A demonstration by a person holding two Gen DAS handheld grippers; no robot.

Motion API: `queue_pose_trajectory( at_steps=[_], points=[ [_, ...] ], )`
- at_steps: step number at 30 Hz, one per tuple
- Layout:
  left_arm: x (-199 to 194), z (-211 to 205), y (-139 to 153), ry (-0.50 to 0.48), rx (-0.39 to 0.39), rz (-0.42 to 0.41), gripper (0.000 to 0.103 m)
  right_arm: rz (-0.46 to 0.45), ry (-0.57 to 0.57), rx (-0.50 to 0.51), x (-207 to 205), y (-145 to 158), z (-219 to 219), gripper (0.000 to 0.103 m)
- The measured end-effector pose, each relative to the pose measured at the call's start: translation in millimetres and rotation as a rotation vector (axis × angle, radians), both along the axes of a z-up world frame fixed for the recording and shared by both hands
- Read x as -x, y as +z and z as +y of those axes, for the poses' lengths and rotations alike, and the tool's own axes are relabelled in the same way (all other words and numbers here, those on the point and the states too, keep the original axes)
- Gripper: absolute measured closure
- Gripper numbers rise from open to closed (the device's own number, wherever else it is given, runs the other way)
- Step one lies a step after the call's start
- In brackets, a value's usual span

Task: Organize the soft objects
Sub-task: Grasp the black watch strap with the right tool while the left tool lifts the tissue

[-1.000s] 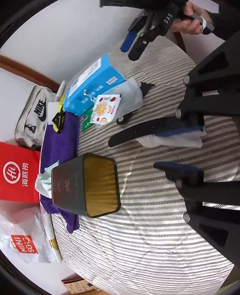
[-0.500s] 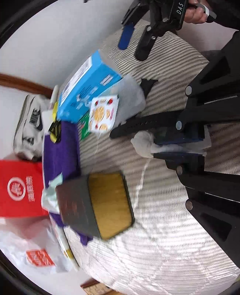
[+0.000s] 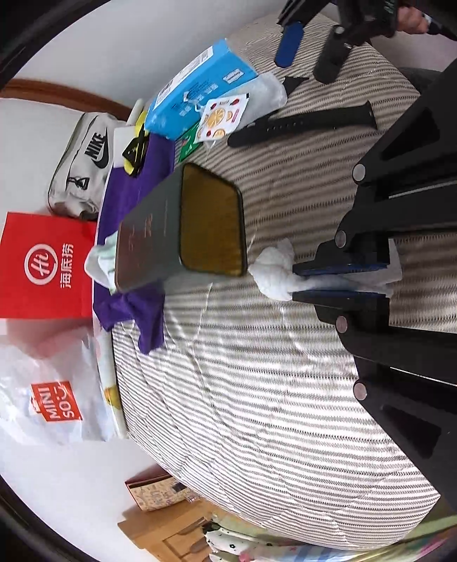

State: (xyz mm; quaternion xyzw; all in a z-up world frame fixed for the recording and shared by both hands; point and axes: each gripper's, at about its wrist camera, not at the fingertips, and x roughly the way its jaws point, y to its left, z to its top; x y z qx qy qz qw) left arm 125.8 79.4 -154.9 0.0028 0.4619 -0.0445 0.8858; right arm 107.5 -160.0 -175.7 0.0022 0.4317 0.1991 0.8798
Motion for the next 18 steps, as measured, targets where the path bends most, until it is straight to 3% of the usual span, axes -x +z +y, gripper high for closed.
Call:
queue_pose_trajectory(
  at_steps=[9,12,13,15,18],
  points=[
    [-1.6,21.7,-5.9,0.02,0.034,0.005,0.094,0.044,-0.013,0.028,-10.9,-14.5,40.3,0.045],
    [-0.4,25.4,-7.7,0.015,0.06,0.005,0.093,0.012,-0.051,0.061,-15.6,-15.8,49.4,0.047],
    [-0.9,26.0,-7.7,0.015,0.065,0.004,0.093,-0.001,-0.058,0.075,-16.6,-16.6,52.9,0.05],
    [-1.3,28.0,-7.9,0.015,0.079,0.004,0.093,-0.049,-0.066,0.146,-17.1,-18.4,62.8,0.075],
    [-0.8,28.5,-8.0,0.017,0.09,0.002,0.092,-0.065,0.007,0.181,-12.1,-15.8,70.0,0.083]
  ],
)
